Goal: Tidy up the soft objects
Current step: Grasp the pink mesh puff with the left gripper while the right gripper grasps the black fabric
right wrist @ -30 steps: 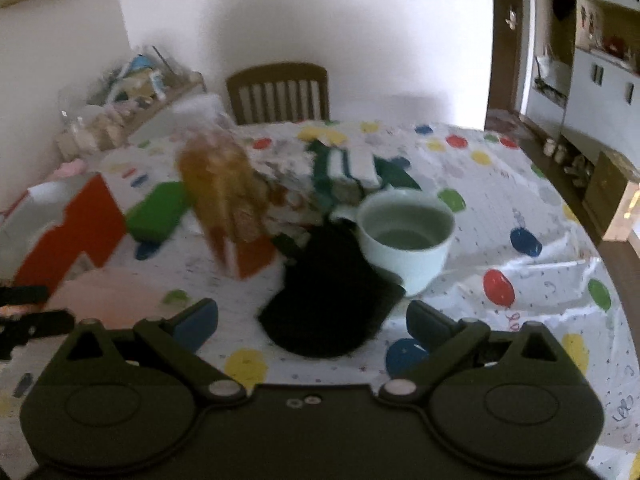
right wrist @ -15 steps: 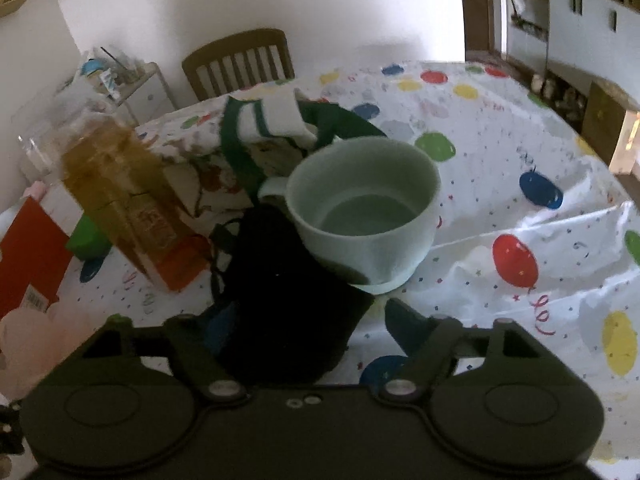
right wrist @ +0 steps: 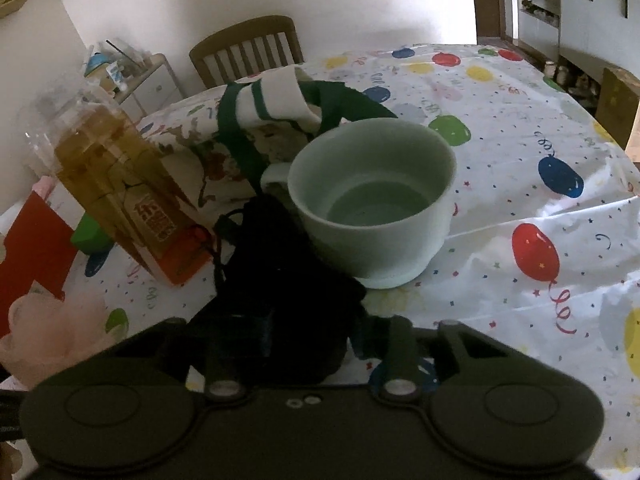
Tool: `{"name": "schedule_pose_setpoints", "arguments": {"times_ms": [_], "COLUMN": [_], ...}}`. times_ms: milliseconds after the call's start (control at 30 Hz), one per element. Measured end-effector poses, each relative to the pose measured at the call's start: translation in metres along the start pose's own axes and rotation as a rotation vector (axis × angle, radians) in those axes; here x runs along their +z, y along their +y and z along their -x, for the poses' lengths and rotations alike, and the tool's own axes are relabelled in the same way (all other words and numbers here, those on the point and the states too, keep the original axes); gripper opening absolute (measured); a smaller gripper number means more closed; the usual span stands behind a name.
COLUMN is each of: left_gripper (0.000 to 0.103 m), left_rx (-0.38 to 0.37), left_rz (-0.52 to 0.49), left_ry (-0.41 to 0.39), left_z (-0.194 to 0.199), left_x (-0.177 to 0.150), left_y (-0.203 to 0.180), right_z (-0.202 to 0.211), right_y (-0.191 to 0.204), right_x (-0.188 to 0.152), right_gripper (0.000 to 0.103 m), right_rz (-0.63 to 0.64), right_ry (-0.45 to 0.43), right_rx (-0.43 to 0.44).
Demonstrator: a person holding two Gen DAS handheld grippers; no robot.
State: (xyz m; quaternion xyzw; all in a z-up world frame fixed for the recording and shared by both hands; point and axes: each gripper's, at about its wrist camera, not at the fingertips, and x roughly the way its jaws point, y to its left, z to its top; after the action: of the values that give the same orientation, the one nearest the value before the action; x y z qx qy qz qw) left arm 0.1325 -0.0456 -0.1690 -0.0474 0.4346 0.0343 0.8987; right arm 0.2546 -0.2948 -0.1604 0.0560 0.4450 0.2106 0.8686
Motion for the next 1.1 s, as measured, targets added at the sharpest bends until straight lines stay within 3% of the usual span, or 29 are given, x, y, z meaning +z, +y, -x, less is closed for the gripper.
{"name": "schedule_pose_setpoints", "arguments": {"times_ms": [167,367,733,1100], "left_gripper": [0.060,0.053,0.045,0.044], "left_rx": [-0.003,-0.014,-0.031,-0.067], "left_rz": [0.004,0.006,0.007,0.010], "left_ry": [-0.008,-0.018,-0.037,-0.069], "left_z": [0.004,0.010,0.022,0.046], "left_x": [0.003,0.004,0.003,0.007], "left_y": [-0.002,-0.002,0.001,0.005], "right_z": [0.007,0.021,0.062,0.099], "right_y": [0.006,0.015,0.042,0.064], "right_x": [-0.002,-0.005,-0.012,-0.017], "right_gripper": [0.016,0.008,0.005,0.005], "right_rz": [0.017,0.048,0.127,0.145], "right_ry": [-0.016,-0.037,-0.079,-0.106], "right_rx": [0.006,0.002,0.019,0.047]}}
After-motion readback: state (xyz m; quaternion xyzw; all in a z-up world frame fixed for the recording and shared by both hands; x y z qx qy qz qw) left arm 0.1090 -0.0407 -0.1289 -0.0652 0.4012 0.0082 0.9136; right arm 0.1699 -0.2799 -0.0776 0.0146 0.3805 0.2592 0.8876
